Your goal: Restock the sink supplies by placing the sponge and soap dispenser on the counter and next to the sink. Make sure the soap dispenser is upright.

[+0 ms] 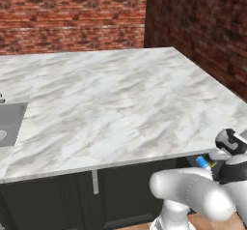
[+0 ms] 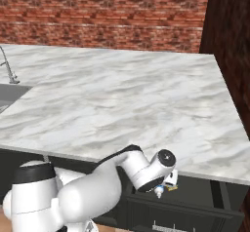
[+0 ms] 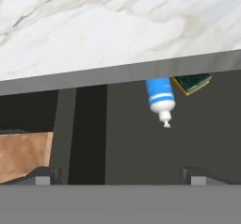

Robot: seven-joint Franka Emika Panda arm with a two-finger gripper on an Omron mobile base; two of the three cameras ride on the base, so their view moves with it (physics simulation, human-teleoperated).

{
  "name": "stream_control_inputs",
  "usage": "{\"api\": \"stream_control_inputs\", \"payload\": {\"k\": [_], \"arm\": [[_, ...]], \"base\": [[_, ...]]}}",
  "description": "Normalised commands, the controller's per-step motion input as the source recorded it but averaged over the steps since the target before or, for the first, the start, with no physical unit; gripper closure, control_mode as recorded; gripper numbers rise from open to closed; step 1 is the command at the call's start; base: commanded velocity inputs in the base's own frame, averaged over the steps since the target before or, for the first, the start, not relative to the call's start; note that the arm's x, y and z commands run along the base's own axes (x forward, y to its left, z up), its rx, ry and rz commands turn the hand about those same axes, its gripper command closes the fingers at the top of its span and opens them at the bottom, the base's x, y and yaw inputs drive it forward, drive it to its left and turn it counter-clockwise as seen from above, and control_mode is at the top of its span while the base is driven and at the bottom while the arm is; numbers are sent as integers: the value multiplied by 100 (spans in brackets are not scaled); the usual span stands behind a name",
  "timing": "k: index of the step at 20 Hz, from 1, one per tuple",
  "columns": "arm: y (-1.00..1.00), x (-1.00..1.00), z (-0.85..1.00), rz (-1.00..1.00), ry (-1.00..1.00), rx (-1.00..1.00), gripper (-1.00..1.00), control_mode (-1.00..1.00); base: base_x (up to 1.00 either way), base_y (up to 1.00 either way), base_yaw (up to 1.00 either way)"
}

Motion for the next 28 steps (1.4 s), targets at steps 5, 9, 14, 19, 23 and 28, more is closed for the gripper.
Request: {"api": "stream_control_inputs", "payload": {"k": [5, 9, 14, 19, 23, 28], "arm": [[-6, 20, -47, 0, 4, 0, -100, -100], [-11, 9, -40, 0, 2, 1, -100, -100], [-14, 1, -37, 0, 0, 1, -100, -100], [-19, -3, -36, 0, 1, 1, -100, -100], [-18, -19, -27, 0, 7, 0, -100, -100], [-17, -32, -21, 0, 10, 0, -100, -100]], "base": [[0, 0, 0], [0, 0, 0], [0, 0, 0], [0, 0, 0], [0, 0, 0], [0, 0, 0]]}}
